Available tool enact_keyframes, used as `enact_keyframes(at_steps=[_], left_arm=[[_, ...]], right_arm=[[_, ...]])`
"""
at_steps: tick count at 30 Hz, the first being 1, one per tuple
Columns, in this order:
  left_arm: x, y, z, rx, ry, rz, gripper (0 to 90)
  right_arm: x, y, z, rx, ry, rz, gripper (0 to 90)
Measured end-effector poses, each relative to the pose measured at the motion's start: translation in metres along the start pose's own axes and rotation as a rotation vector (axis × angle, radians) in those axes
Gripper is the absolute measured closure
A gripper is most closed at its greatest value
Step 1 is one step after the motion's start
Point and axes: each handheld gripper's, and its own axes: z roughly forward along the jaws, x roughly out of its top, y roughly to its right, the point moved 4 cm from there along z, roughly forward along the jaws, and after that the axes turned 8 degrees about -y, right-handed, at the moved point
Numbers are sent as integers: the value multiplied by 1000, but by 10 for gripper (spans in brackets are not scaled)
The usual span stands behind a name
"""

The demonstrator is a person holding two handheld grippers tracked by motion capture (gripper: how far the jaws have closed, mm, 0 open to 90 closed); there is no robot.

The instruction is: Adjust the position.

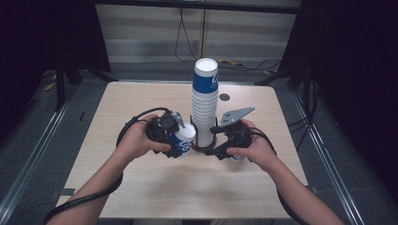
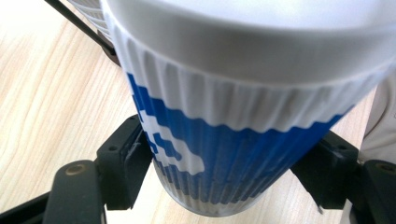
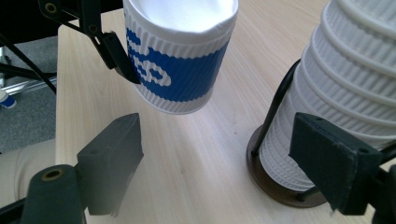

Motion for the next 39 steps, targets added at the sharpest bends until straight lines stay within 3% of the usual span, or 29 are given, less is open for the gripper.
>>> enact_keyframes(at_steps=[19,21,39], left_arm=[[7,5,7,-4,-57,45,264],[7,5,7,-6,-82,58,264],[12,13,23,-24,-143,108,262]], right_arm=[[5,-9,14,34,-1,-23,158],[6,-10,14,36,-3,-24,158],[7,-14,21,64,6,-29,157]])
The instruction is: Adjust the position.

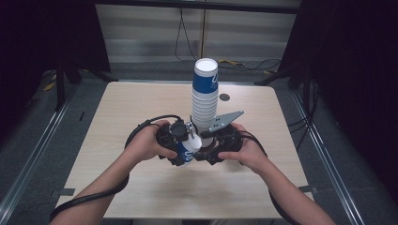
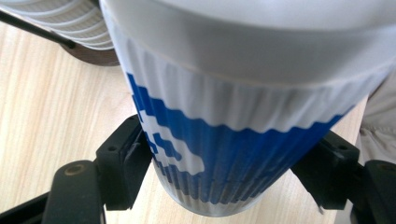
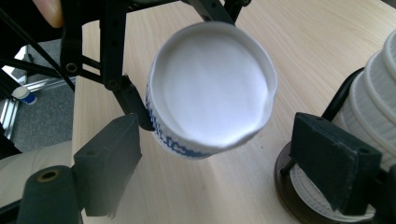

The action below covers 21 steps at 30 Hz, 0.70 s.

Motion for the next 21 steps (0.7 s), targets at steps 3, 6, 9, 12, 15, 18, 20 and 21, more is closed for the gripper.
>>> enact_keyframes(at_steps=[3,6,9,12,15,18,20,21], left_arm=[[2,2,2,-1,3,7,260],[3,3,5,-4,3,18,260],[5,6,7,-9,7,26,259],[6,8,7,-12,10,38,258],[8,10,8,-16,10,49,258],[8,10,10,-9,17,57,257],[6,8,10,-13,12,64,255],[6,8,10,-2,15,70,253]], right_arm=[[0,-1,2,4,-3,1,158],[1,-1,4,13,3,4,159],[0,-2,6,23,-2,8,160],[-1,-3,8,27,-9,5,165],[0,-5,11,42,-4,13,181],[0,-7,12,57,0,0,243],[1,-8,12,60,11,-2,273],[1,-8,12,59,7,1,276]])
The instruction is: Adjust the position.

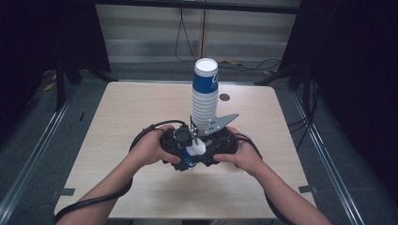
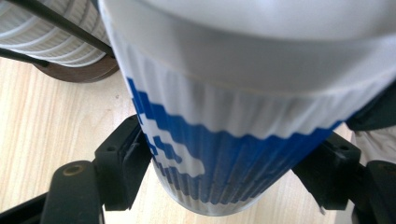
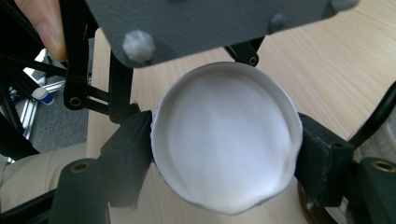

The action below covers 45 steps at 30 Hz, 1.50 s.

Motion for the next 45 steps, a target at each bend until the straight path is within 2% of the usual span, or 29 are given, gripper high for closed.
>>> enact_keyframes(at_steps=[1,2,3,4,5,6,8,9,10,11,13,14,15,18,19,25,29,32,36,40,43,45], left_arm=[[0,1,1,3,21,-17,248],[0,2,1,-10,15,-11,242],[0,-1,1,4,18,21,235],[-1,0,1,5,45,-3,227],[-2,0,1,-5,51,-8,219],[-3,0,1,-12,82,-19,215],[-4,-1,0,-14,97,-14,210],[-5,-1,0,-18,92,-24,203],[-7,-3,0,-26,66,-38,195],[-9,-3,1,-25,65,-54,187],[-13,-6,1,-28,82,-74,180],[-15,-7,0,-33,79,-65,165],[-17,-7,0,-29,97,-81,165],[-20,-8,-2,-31,116,-83,169],[-22,-8,-3,-35,121,-97,169],[-28,-10,-1,-33,170,-119,166],[-31,-11,1,-39,234,-145,166],[-32,-12,2,-33,255,-144,166],[-33,-13,3,-40,312,-178,166],[-33,-13,5,-48,339,-194,167],[-33,-12,5,-47,337,-194,179],[-34,-11,4,-45,337,-182,234]], right_arm=[[0,0,0,-2,-2,1,277],[0,0,0,0,-5,0,279],[0,0,-1,2,-11,6,280],[0,0,-1,-5,-11,9,279],[0,1,-2,-14,-7,5,279],[0,1,-2,-9,-3,4,279],[-1,1,-4,-10,4,12,278],[-1,2,-5,-9,7,10,278],[-2,2,-5,-15,7,9,278],[-3,2,-5,-22,0,-2,278],[-5,3,-6,-25,-2,6,278],[-6,4,-8,-21,4,11,278],[-6,4,-9,-21,7,13,278],[-7,4,-12,-24,10,17,278],[-8,5,-13,-27,8,17,278],[-11,6,-17,-44,4,19,278],[-12,8,-20,-47,15,37,277],[-14,9,-21,-48,22,45,277],[-16,11,-23,-57,36,55,276],[-15,11,-27,-59,43,54,276],[-16,10,-29,-59,37,54,276],[-17,10,-29,-61,37,54,276]])
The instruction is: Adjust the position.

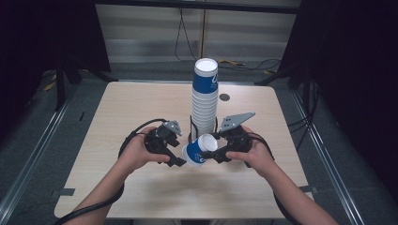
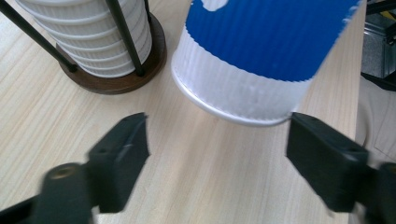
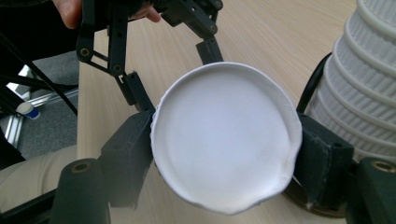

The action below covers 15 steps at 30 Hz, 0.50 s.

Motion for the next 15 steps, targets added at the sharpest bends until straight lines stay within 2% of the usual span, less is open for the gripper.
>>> enact_keyframes(at_steps=[3,7,9,11,12,15], left_arm=[[1,1,-1,13,28,7,222],[2,3,2,4,25,15,177],[4,4,4,1,52,25,168],[5,4,6,-3,65,19,164],[5,4,7,-6,51,26,162],[5,5,13,-8,57,9,160]], right_arm=[[-2,0,0,-1,-3,1,276],[-4,0,-1,-19,-4,10,276],[-4,-1,-2,-18,-5,12,277],[-4,-1,-3,-18,-3,16,277],[-4,-2,-3,-15,-3,18,277],[-4,-3,-1,-17,-7,18,277]])
